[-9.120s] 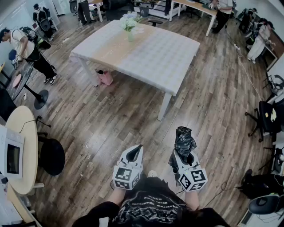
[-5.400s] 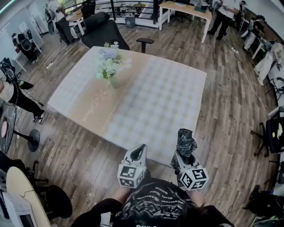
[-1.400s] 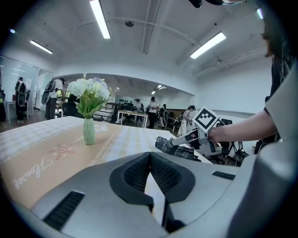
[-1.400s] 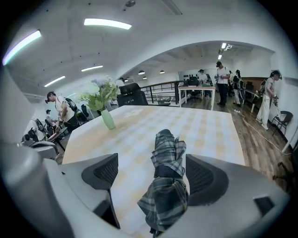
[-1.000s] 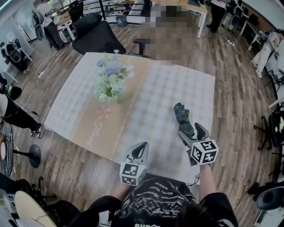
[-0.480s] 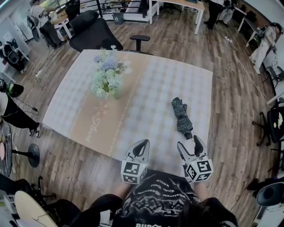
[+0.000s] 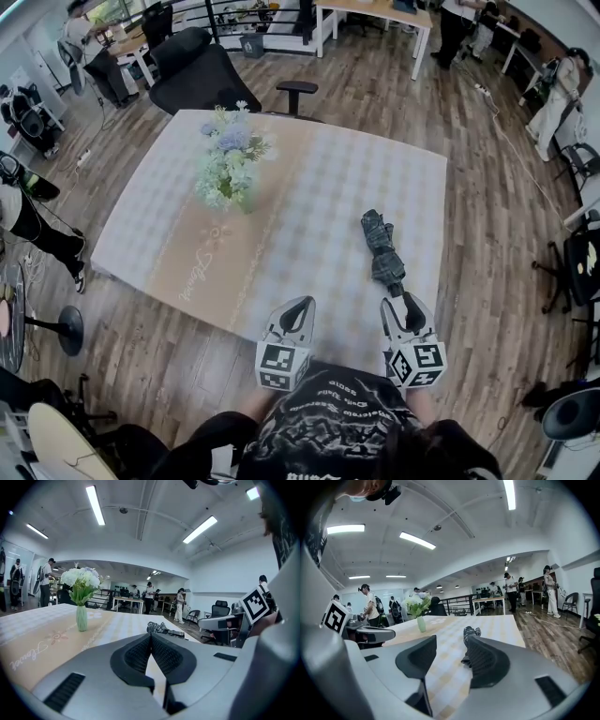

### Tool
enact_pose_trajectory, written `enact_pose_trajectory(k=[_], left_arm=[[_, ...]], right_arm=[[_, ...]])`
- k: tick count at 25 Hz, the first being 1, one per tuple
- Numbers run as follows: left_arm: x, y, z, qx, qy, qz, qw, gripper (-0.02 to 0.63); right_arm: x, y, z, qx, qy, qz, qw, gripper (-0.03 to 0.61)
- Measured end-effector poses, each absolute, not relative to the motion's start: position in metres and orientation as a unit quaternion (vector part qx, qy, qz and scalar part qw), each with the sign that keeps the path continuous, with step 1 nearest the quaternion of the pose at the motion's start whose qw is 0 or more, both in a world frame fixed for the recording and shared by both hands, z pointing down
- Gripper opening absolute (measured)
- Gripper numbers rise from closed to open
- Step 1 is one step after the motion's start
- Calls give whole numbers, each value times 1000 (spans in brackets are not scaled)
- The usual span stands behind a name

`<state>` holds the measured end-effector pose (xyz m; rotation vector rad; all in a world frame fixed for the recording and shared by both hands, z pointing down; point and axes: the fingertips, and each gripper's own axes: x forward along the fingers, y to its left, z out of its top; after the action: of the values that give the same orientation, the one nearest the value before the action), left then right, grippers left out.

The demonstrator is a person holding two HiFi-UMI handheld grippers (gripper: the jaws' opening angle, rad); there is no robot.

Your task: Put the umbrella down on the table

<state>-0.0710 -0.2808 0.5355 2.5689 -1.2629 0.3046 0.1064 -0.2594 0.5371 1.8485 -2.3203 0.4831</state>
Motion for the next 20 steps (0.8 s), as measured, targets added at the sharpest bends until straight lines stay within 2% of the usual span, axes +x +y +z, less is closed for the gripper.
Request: enact_pose_trajectory(k=[9,12,20], left_arm=[[-68,-275,529,889,-431,104,115,20],[-68,-272,527,890,-430,101,113,20],[-65,-268,521,895,-424,94,105,20]], right_arm=[[95,-249,538,605,-777,159,71,88],[100,-248,538,609,-774,158,74,13],[115,-245,531,630,-759,145,78,8]])
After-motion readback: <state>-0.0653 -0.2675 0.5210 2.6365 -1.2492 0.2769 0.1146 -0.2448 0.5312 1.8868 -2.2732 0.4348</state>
